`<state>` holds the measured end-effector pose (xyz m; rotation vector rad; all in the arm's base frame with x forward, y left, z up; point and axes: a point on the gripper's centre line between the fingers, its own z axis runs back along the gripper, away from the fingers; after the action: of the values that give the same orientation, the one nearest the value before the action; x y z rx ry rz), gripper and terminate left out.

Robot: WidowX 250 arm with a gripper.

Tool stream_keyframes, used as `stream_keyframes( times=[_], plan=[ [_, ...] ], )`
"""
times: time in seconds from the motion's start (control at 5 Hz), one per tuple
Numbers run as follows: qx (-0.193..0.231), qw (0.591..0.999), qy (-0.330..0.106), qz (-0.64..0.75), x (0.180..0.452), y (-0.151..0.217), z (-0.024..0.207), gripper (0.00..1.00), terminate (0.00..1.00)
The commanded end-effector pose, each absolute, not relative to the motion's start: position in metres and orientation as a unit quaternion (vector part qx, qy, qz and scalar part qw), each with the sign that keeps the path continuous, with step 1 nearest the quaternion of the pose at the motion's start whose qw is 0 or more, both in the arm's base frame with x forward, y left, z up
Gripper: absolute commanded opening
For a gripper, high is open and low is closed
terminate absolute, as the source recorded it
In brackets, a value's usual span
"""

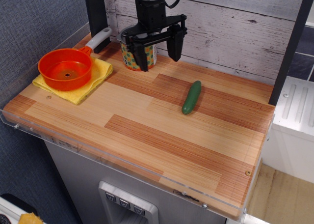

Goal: Move the can close to the right corner of the napkin.

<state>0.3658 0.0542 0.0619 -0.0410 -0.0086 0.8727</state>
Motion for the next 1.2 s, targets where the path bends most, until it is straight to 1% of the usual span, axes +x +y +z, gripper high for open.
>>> stream_keyframes(
  times=[0.0,0.2,0.4,0.6,0.8,1.0],
  plan=[
    [-0.005,0.978,-0.072,0.194,0.336,0.070,0.090,1.00,0.00],
    [0.002,0.990,-0.083,0.118,0.322,0.076,0.091,1.00,0.00],
    [0.001,0.991,-0.086,0.103,0.317,0.074,0.092,1.00,0.00],
    [-0.002,0.993,-0.072,0.090,0.312,0.062,0.095,1.00,0.00],
    [-0.002,0.995,-0.076,0.072,0.310,0.043,0.098,1.00,0.00],
    [-0.008,0.996,-0.078,0.044,0.308,0.021,0.105,1.00,0.00]
  ],
)
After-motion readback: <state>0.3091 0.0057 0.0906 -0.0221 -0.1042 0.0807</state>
